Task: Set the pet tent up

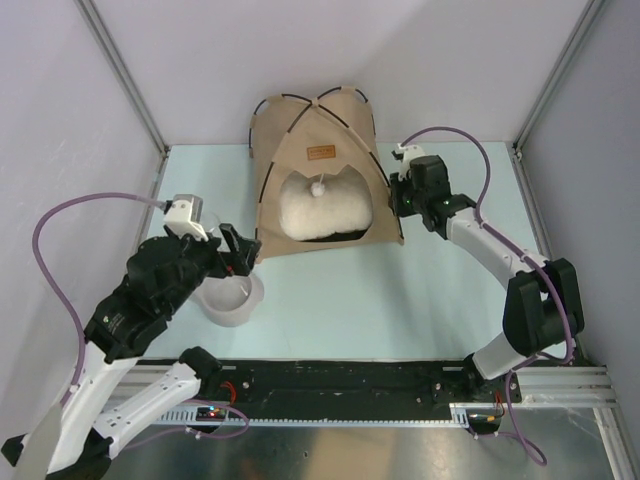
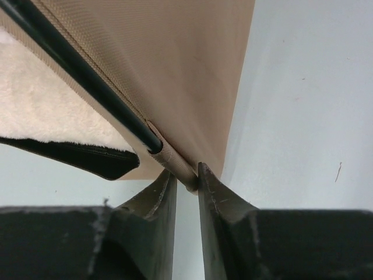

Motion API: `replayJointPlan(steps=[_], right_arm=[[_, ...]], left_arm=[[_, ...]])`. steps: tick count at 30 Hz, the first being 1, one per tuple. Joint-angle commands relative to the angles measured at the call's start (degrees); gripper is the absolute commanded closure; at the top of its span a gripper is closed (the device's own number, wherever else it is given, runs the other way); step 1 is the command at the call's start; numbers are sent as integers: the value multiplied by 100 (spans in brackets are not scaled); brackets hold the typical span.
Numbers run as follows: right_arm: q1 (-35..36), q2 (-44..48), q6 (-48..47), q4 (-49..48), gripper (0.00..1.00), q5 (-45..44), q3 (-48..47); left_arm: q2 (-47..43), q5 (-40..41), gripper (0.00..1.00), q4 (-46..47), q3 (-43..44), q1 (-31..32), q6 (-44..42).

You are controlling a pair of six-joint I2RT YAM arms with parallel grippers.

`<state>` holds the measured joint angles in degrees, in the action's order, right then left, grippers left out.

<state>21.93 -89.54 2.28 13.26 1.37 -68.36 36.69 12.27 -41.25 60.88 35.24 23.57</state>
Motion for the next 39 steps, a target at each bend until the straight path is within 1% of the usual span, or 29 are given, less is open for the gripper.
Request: replayJointPlan(steps=[1, 4, 6, 11, 13, 14, 16, 17, 20, 21, 23, 25, 29, 33, 37, 39], right_arm=[[180, 297, 156, 55, 80, -214, 44], [246, 569, 299, 150, 87, -626, 218], [284, 758, 325, 252, 90, -859, 295], [334, 1192, 242, 509, 91, -1239, 438], [396, 1336, 175, 590, 90, -1315, 525], [437, 1383, 140, 612, 88, -1368, 556], [528, 1423, 83, 688, 72, -1457, 586], [573, 1444, 68, 714, 60, -1491, 586], [721, 1586, 81, 756, 30, -1634, 594], [784, 1657, 85, 779, 21, -1685, 599], [869, 1869, 105, 837, 12, -1752, 592], [908, 2166, 246, 1008, 7, -1703, 595], [961, 2832, 703, 1645, 2, -1682, 635], [1079, 3665, 1122, 2333, 1, -2047, 728], [996, 4706, 1247, 2562, 0, -2392, 840], [940, 5121, 1268, 2619, 1, -2454, 852]], left_arm=[[-116, 424, 0, -295, 307, 9, 42], [-140, 628, 0, -426, 364, 9, 27], [-152, 720, 0, -469, 394, 4, 14], [-159, 864, 0, -524, 432, 6, -71], [-155, 884, 0, -537, 451, 4, -103], [-154, 901, 0, -539, 459, 6, -118], [-147, 948, 0, -552, 486, 8, -145], [-145, 968, 0, -551, 499, 8, -161], [-164, 1020, 0, -565, 549, 9, -237], [-181, 1030, 0, -562, 548, 9, -251], [-254, 1150, 0, -584, 543, 2, -249], [-381, 1367, 0, -620, 516, 7, -184], [-753, 1614, 0, -706, 319, 9, -69], [-1111, 1869, 0, -1006, 108, 7, 173], [-1642, 2404, 0, -1442, -21, 9, 611], [-1929, 2447, 0, -1540, -146, 4, 701]])
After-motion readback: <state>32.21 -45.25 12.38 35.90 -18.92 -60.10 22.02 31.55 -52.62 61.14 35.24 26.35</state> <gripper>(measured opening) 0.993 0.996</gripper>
